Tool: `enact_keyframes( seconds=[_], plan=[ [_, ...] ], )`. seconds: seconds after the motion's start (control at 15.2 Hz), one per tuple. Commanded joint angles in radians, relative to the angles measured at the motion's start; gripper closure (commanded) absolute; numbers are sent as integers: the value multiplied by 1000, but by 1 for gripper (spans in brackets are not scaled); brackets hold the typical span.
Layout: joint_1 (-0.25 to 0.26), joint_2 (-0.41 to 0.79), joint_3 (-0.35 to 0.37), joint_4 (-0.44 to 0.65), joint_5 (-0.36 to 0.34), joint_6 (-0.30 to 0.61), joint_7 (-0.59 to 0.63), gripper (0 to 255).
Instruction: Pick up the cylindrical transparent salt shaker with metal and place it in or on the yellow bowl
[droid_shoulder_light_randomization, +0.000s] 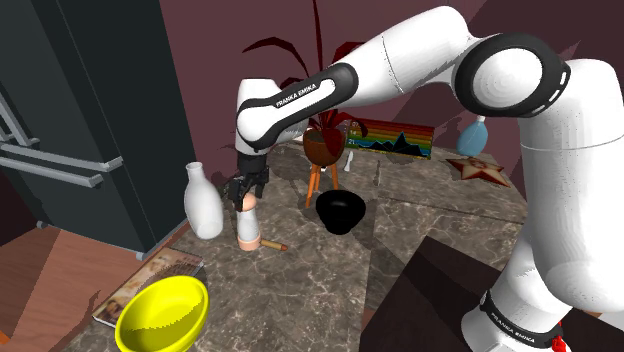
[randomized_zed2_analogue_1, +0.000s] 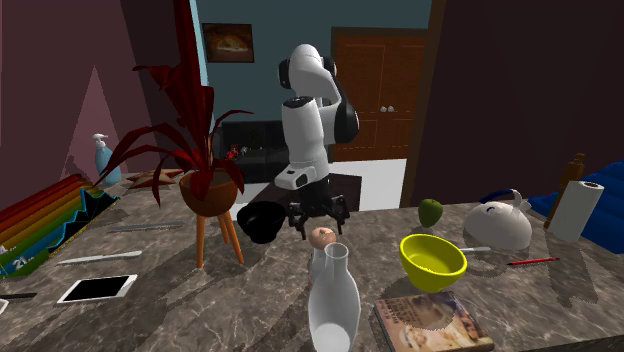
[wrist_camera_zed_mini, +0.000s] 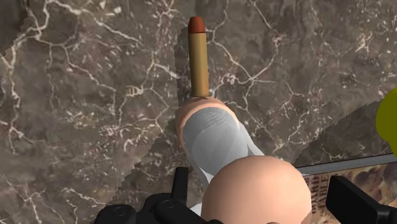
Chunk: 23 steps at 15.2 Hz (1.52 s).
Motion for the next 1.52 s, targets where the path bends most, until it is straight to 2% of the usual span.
enact_keyframes(
  seconds=[0.0, 0.07, 0.13, 0.73, 1.45],
  plan=[
    [0, 0, 0, 0, 0, 0, 0, 0],
    [0, 0, 0, 0, 0, 0, 0, 0],
    [0, 0, 0, 0, 0, 0, 0, 255],
    [0, 0, 0, 0, 0, 0, 0, 255],
    [-2, -53, 1, 72, -2, -124, 17, 255]
  ],
)
